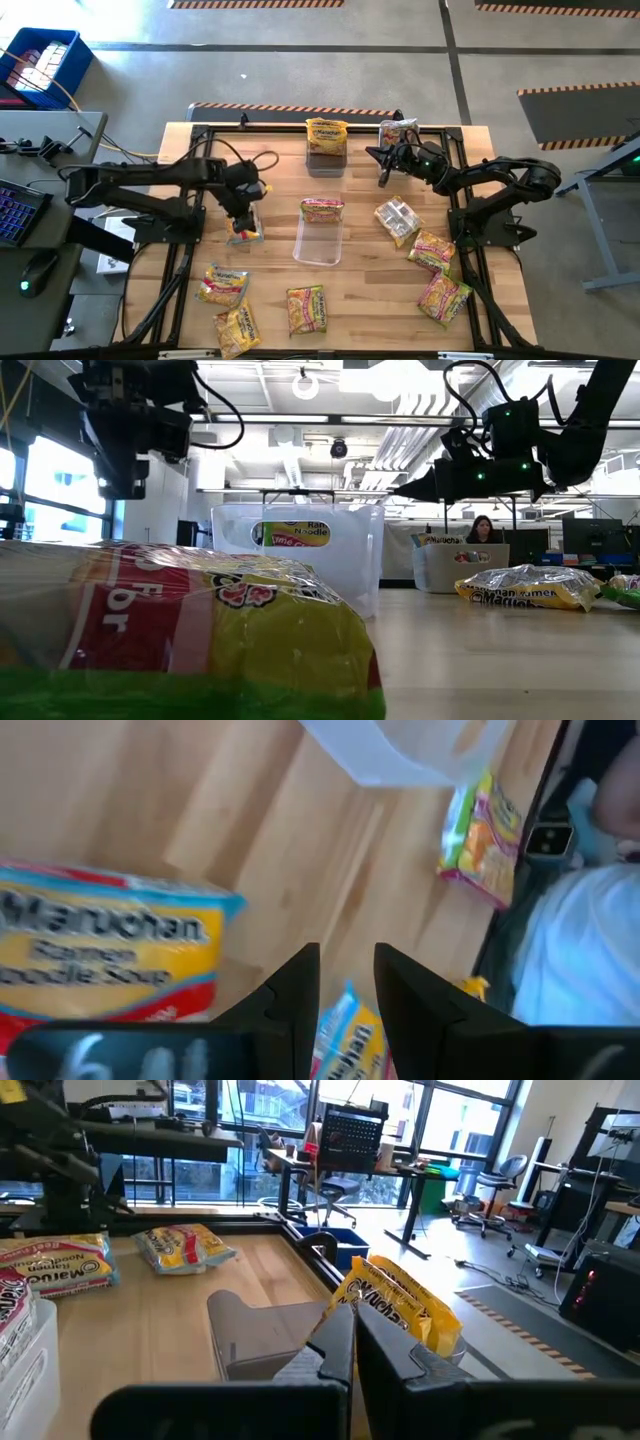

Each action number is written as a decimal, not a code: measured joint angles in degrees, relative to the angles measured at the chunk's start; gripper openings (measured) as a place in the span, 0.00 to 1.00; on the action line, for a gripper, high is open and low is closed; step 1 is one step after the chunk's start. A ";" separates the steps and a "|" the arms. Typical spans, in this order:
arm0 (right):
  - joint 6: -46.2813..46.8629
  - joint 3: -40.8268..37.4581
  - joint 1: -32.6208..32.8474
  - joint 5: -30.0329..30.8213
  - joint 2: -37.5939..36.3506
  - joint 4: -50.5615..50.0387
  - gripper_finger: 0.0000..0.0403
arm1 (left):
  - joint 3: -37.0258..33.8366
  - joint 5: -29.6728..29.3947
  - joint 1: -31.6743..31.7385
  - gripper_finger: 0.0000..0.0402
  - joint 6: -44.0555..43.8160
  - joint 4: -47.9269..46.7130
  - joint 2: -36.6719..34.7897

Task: Sort Maruchan noodles
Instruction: Put the blue noodle pack into the white bin

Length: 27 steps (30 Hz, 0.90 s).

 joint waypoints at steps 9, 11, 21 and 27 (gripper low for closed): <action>0.00 0.00 0.00 0.00 0.00 -0.19 0.00 | 0.00 -2.44 -8.97 0.29 -7.60 -4.77 3.22; 0.00 0.00 0.00 0.01 0.00 -0.22 0.00 | 0.00 -2.47 -10.80 0.32 -10.16 -6.37 3.68; 0.00 0.00 0.00 0.00 0.00 -0.61 0.00 | 0.00 -4.15 -21.23 0.45 -30.49 -6.47 3.74; 0.00 0.00 0.00 0.01 0.00 -0.61 0.00 | -0.04 -5.39 -24.77 0.49 -35.58 -1.80 3.74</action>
